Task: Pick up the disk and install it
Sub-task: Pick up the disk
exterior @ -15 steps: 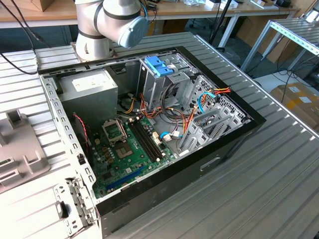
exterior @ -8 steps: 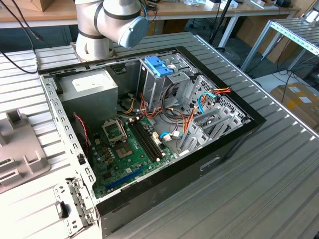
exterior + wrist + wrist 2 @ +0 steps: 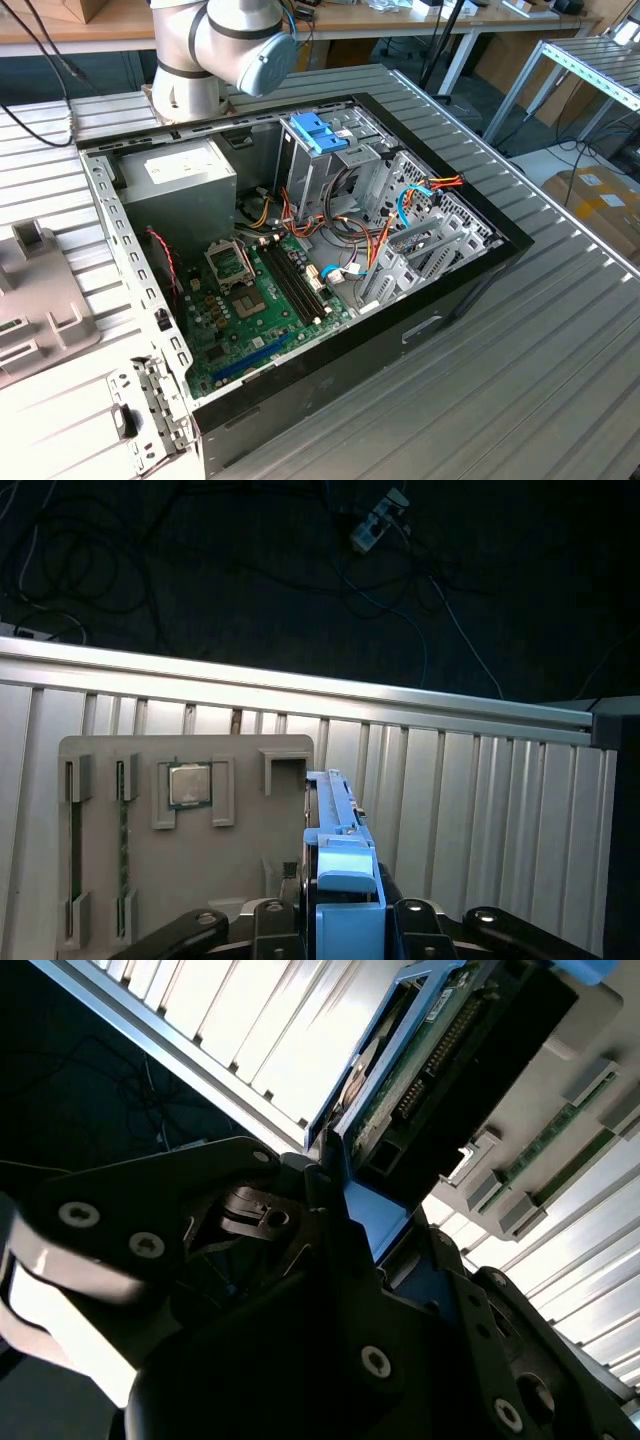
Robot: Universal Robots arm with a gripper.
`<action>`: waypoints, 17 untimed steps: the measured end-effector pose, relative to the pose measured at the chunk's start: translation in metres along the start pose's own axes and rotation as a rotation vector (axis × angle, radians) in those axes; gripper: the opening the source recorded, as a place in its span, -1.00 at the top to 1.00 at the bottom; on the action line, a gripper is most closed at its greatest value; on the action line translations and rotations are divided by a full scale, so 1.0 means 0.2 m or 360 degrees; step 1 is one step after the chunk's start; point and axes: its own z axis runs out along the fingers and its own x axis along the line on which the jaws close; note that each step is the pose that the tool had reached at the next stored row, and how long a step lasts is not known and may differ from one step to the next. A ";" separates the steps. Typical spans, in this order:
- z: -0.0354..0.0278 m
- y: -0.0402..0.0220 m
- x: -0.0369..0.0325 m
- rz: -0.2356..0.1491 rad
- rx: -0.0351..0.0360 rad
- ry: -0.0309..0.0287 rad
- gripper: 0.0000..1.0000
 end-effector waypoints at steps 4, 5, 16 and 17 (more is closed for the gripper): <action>-0.021 0.001 -0.004 -0.0001 0.0001 -0.00159 0.26; -0.026 0.001 -0.005 -0.0001 0.0002 -0.00189 0.26; -0.068 0.002 -0.014 -0.0003 0.0005 -0.00495 0.26; -0.071 0.002 -0.015 -0.0003 0.0005 -0.00526 0.26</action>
